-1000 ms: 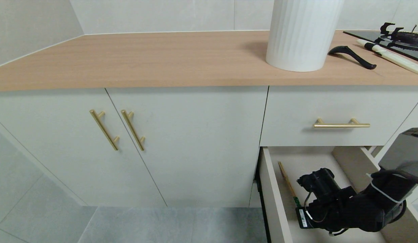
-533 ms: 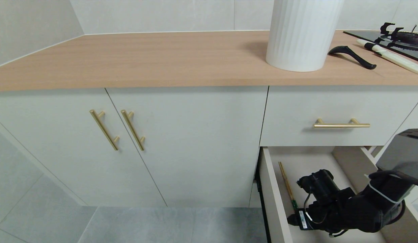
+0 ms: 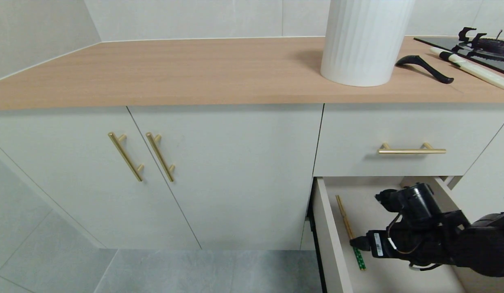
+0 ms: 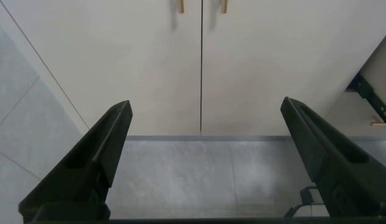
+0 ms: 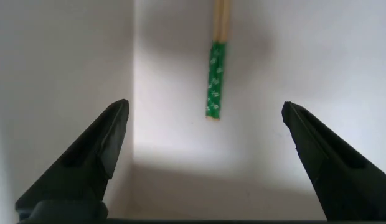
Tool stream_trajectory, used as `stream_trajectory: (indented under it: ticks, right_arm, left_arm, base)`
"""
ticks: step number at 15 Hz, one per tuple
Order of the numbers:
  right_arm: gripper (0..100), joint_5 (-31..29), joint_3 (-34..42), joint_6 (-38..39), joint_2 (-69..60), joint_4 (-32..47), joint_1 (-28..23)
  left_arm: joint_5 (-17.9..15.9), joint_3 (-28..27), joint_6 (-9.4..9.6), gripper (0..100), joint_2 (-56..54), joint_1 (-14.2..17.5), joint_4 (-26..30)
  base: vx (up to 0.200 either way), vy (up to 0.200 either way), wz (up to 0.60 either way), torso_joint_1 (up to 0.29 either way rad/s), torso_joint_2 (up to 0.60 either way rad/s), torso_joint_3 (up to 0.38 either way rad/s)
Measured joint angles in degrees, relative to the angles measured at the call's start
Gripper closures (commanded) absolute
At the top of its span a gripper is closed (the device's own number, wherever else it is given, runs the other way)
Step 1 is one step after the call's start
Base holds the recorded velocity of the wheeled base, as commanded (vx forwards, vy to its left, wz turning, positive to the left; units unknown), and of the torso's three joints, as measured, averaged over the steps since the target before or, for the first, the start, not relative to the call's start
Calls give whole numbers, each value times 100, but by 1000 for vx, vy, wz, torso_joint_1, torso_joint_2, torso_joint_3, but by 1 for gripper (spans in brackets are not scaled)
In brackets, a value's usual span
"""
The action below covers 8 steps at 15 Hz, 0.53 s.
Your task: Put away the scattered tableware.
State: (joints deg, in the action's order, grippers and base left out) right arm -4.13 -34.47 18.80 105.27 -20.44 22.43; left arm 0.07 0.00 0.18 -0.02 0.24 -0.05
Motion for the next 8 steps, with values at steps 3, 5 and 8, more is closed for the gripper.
stream_trajectory:
  ticks: [3,5,8]
  right_arm:
    - [0,33,-293,-238,-1161,1134,-295]
    - [0,48,-551,-613,-1875,1613,-797]
    - [0,50,-711,-1068,-2431,1640,-1527]
  left_arm:
    - [0,0,0,0,0,-2,-2]
    - [0,0,0,0,0,-4,-2]
    - [0,0,0,0,0,0,-2]
  base:
    - [0,0,0,0,0,0]
    - [0,0,0,0,0,0]
    - [0,0,0,0,0,0]
